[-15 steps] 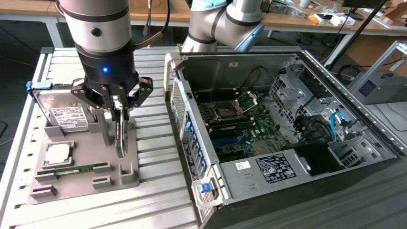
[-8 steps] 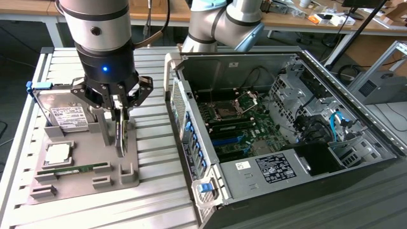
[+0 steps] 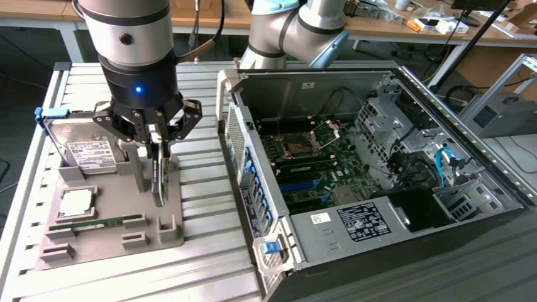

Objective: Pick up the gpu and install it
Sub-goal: 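Pick up the gpu and move the gpu toward the slot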

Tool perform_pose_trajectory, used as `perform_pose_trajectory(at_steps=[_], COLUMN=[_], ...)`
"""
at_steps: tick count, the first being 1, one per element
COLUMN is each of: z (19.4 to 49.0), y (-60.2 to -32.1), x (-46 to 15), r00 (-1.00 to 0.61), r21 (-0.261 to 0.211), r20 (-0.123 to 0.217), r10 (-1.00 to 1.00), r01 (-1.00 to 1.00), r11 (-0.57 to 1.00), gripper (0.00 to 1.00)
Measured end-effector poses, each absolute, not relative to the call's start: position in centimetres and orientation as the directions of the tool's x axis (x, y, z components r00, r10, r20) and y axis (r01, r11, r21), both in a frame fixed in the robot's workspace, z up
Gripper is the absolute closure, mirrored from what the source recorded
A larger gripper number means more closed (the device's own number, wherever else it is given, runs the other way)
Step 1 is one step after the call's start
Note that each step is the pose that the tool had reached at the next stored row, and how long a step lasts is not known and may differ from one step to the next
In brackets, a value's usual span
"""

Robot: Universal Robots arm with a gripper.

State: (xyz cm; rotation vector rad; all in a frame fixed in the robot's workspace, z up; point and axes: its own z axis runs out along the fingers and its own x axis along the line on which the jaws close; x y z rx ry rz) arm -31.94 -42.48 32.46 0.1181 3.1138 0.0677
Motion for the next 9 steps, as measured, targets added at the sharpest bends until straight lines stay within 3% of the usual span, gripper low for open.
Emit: perform_pose_trajectory(at_steps=[9], z=[32.69], y=[-42.48], x=[-31.94], r00=[-0.997], r21=[0.044], r20=[-0.023], r10=[0.076], r01=[0.075], r11=[0.996], gripper=[0.73])
